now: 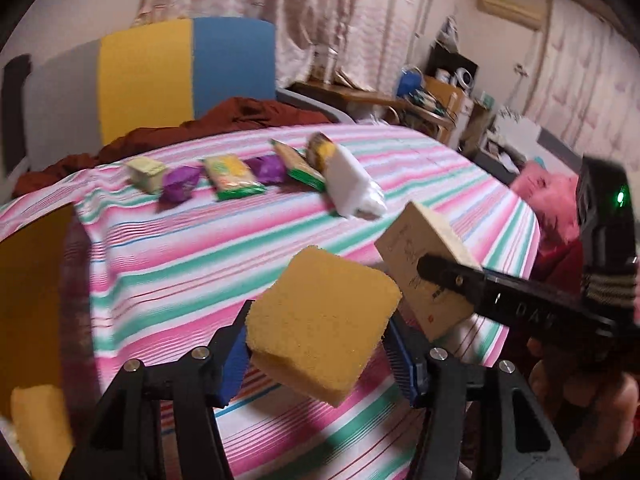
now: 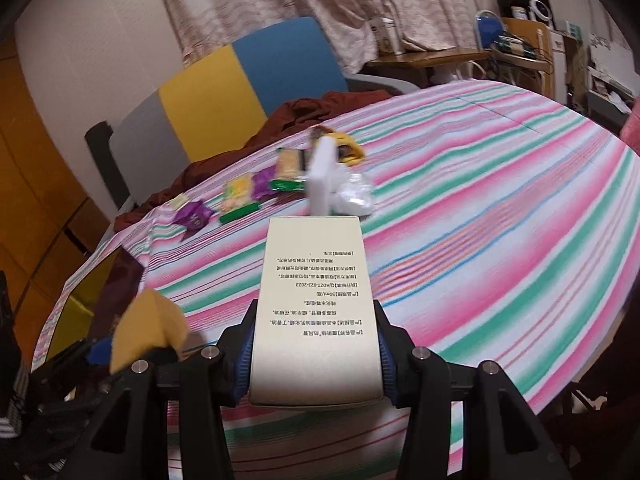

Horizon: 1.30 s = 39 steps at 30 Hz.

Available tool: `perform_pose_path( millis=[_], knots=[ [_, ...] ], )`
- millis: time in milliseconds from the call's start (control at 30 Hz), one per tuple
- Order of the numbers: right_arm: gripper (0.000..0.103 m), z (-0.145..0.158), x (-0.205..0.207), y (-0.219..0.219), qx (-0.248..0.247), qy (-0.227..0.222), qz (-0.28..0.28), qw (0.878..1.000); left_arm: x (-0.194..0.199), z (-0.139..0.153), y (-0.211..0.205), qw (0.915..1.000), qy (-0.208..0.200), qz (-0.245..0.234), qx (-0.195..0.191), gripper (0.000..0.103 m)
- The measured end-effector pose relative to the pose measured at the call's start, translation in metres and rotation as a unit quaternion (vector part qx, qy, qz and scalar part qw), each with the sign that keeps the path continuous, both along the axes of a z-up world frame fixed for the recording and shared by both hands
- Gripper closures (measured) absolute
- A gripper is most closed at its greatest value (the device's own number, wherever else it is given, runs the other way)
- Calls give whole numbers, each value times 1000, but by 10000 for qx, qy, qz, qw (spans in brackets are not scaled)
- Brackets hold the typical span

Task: Organize objects
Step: 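Grasp the yellow sponge on the cloth with the left tool, then carry the sponge and white box into the gold tray and open both tools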

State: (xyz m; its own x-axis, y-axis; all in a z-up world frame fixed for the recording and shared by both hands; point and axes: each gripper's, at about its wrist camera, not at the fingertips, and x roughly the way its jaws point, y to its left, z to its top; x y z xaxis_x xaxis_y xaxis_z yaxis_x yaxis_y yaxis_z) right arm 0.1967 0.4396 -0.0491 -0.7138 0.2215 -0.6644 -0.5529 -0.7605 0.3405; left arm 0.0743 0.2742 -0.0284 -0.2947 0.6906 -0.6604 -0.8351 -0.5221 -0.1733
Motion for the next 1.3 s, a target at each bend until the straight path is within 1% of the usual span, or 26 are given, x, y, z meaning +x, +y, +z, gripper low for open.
perform_pose_path(
  millis=[133, 233, 367, 433, 600, 733, 800, 867, 900, 933, 1000, 1033, 1167, 1267, 1300],
  knots=[
    [53, 9, -14, -19, 64, 45, 279, 9996, -15, 14, -31, 9991, -95, 388, 168, 42],
    [53, 14, -24, -33, 65, 93, 472, 9988, -24, 22, -53, 9977, -54, 637, 242, 42],
    [53, 25, -40, -56, 107, 200, 792, 9966, -39, 29, -86, 9941, 18, 1040, 320, 42],
    [53, 31, -49, -68, 129, 267, 959, 9950, -50, 29, -103, 9913, -32, 1263, 357, 42],
    [53, 49, -77, -102, 207, 367, 1501, 9878, -79, 26, -147, 9813, -167, 1878, 384, 42],
    [53, 64, -100, -133, 276, 487, 1883, 9805, -105, 26, -183, 9696, -229, 2404, 390, 42],
    [53, 73, -114, -152, 356, 546, 2132, 9748, -118, 25, -200, 9638, -250, 2634, 325, 42],
    [53, 77, -130, -169, 310, 502, 2367, 9698, -133, 22, -218, 9584, -283, 2831, 242, 42],
    [53, 77, -139, -177, 228, 438, 2466, 9679, -138, 21, -226, 9561, -291, 2908, 207, 42],
    [53, 75, -144, -182, 132, 386, 2530, 9666, -147, 19, -236, 9521, -316, 3038, 157, 42],
    [53, 69, -163, -195, -120, 225, 2681, 9630, -157, 15, -252, 9473, -416, 3172, 154, 42],
    [53, 66, -170, -201, -181, 151, 2727, 9618, -165, 11, -262, 9432, -479, 3284, 141, 42],
    [53, 49, -205, -229, -428, -185, 2942, 9546, -184, 0, -281, 9331, -587, 3549, -18, 42],
    [53, 31, -226, -245, -616, -439, 2958, 9523, -196, -6, -290, 9270, -681, 3686, -100, 41],
    [53, 28, -230, -249, -602, -503, 2929, 9529, -199, -8, -290, 9266, -706, 3690, -134, 40]
  ],
)
